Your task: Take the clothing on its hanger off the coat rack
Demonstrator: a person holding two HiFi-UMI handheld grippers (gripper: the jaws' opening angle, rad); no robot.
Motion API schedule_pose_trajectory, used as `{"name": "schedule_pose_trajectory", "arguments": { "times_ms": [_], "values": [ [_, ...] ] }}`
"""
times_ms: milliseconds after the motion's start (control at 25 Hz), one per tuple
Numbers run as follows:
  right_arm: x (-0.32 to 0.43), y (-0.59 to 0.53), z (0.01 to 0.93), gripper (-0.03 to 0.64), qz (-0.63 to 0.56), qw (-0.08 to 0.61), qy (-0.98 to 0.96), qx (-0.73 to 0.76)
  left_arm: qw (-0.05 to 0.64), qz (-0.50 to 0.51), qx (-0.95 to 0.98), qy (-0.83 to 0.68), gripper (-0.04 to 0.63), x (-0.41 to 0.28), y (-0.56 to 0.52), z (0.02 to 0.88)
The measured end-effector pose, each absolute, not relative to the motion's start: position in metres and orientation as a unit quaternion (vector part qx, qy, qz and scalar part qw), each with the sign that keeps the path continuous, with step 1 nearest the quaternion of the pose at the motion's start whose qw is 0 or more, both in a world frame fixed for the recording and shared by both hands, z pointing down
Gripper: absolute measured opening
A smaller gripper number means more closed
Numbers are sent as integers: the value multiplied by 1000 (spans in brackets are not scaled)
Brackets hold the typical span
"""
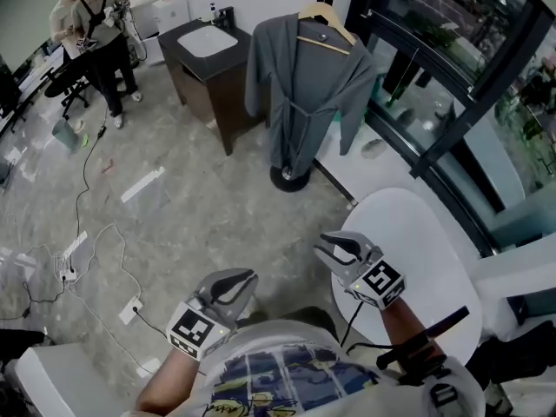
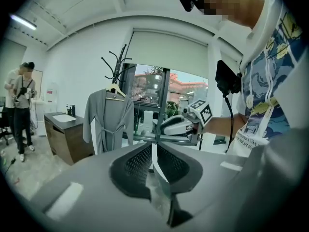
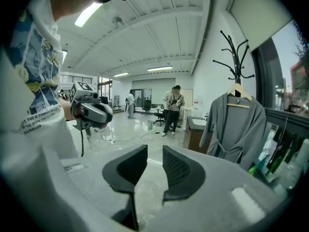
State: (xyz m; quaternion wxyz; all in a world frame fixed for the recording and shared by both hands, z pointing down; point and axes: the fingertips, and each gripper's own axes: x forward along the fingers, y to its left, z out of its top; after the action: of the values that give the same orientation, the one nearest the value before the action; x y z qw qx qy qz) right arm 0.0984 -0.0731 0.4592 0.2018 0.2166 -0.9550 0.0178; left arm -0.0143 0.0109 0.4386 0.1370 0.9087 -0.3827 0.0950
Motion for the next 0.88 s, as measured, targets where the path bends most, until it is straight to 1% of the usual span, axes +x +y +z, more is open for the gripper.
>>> {"name": "schedule_pose_trajectory", "arguments": {
  "times_ms": [160, 280, 480, 600, 680, 760, 880],
  "values": [
    [86, -143, 440, 101, -31, 218, -942, 252, 135, 93, 908, -386, 38, -55, -28, 439],
    [97, -199, 430, 112, -49, 241, -930, 274, 141, 80, 906, -391, 40, -65, -54, 434],
    [126, -311, 406, 135, -90, 272, -908, 306, 137, 70, 903, -401, 40, -68, -104, 426],
    [145, -383, 382, 150, -103, 271, -900, 325, 127, 69, 900, -412, 40, -67, -143, 418],
    [159, -430, 367, 178, -104, 268, -896, 339, 120, 67, 898, -417, 40, -66, -170, 412],
    [172, -474, 354, 192, -103, 268, -891, 353, 120, 65, 897, -421, 40, -62, -196, 408],
    [184, -528, 340, 215, -114, 279, -883, 360, 113, 64, 899, -419, 40, -50, -225, 406]
  ]
}}
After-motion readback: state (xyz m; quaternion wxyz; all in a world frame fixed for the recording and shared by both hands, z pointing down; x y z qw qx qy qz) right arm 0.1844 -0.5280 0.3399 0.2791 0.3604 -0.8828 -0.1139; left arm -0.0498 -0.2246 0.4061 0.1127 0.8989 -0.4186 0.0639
